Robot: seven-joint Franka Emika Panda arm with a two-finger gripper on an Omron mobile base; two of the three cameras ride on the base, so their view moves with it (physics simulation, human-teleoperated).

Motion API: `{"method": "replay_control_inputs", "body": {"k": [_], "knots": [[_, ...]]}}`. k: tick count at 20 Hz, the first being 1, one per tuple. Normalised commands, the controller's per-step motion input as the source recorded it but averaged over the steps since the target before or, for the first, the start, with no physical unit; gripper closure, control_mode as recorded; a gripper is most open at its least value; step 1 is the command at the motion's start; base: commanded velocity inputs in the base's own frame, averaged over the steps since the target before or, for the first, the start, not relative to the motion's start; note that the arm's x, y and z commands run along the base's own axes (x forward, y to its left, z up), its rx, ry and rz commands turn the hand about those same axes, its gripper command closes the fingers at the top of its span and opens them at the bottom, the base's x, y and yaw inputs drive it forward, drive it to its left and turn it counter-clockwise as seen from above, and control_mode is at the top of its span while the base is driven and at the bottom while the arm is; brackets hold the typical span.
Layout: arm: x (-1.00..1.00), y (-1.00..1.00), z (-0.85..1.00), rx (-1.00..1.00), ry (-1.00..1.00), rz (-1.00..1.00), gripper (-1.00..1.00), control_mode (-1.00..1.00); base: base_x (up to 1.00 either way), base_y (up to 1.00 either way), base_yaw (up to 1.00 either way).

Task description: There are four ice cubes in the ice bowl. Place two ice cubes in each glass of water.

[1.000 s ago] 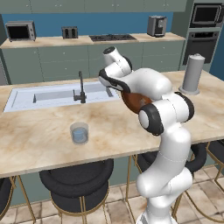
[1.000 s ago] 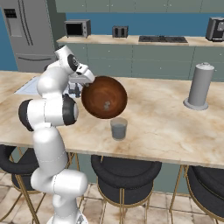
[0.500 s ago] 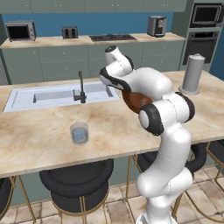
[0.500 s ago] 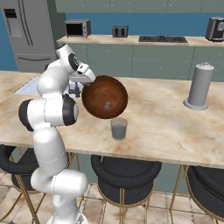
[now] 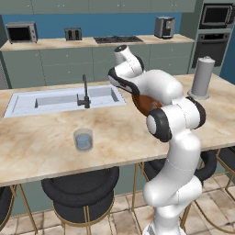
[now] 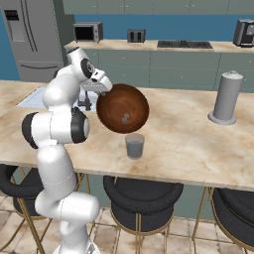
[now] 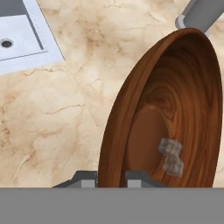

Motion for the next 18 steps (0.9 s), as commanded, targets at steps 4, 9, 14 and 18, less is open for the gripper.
{"method": "replay_control_inputs", "body": {"k": [4, 9, 14, 18], "knots": [[0.0, 0.0, 0.06, 0.01, -0.02, -0.01, 1.0, -1.0, 0.0, 0.0, 0.0], [0.0, 0.0, 0.09, 0.02, -0.05, -0.02, 1.0, -1.0, 0.0, 0.0, 0.0], [-0.03, -0.05, 0.04, 0.02, -0.05, -0.03, 1.0, -1.0, 0.0, 0.0, 0.0], [-0.06, -0.11, 0.0, 0.03, -0.07, -0.02, 1.0, -1.0, 0.0, 0.0, 0.0]]}}
